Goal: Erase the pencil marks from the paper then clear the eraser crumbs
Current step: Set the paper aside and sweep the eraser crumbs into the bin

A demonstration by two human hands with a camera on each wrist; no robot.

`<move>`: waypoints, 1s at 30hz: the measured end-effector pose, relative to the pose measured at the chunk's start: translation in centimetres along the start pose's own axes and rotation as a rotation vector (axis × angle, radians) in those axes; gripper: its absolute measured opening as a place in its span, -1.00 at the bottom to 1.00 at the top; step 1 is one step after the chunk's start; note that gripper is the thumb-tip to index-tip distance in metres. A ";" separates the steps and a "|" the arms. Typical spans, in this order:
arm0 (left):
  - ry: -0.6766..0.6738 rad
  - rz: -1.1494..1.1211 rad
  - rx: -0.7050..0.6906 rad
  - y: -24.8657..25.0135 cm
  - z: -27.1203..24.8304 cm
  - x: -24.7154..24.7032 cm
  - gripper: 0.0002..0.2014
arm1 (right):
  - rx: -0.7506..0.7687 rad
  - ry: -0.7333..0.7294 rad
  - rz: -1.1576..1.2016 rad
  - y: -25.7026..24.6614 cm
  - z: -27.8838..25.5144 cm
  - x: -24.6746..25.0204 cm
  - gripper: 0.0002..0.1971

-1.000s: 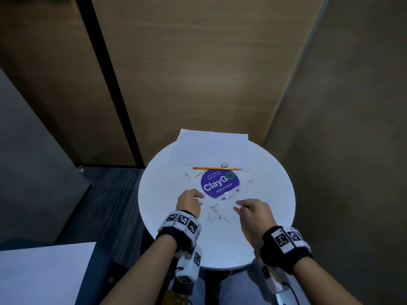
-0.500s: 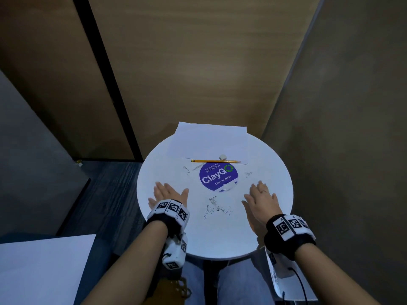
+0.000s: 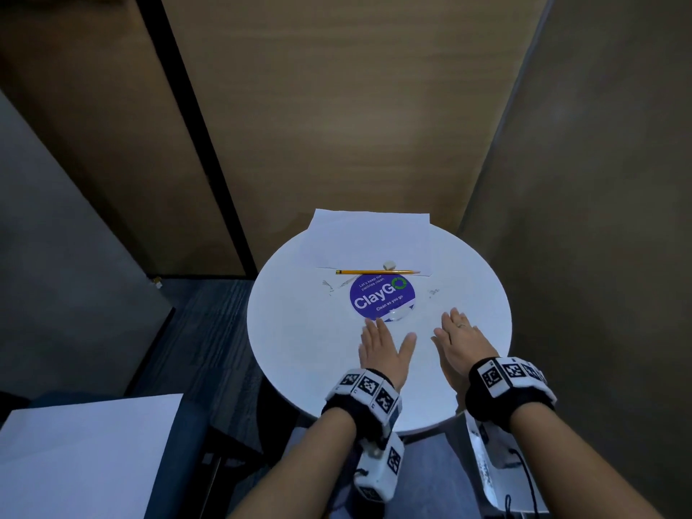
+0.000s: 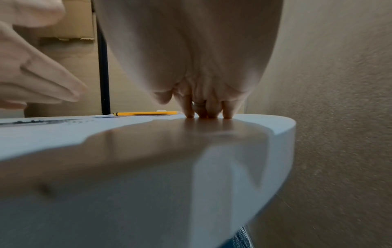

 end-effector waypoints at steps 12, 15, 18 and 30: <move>0.075 0.233 0.195 -3.5 -0.6 -0.2 -0.14 | 0.031 0.034 0.001 0.1 0.0 0.1 -0.51; -0.047 0.055 -0.027 1.0 0.1 -2.6 -0.25 | 0.031 0.022 0.063 0.3 0.0 0.2 -0.52; 0.067 0.022 -0.065 2.6 1.0 -0.7 -0.33 | 0.031 -0.003 0.124 0.6 0.1 0.3 -0.52; 0.171 0.260 0.346 -4.1 -0.9 0.4 -0.11 | 0.053 -0.014 0.192 1.4 0.4 -0.2 -0.53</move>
Point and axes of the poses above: each hand's wrist, its own z-axis towards the middle knuckle, its own x-axis out of the back of the hand, y = z × x, the point moved 8 cm from there along z, towards the middle knuckle, and after that the axes turned 5 degrees about -z, right-handed, at the moved point
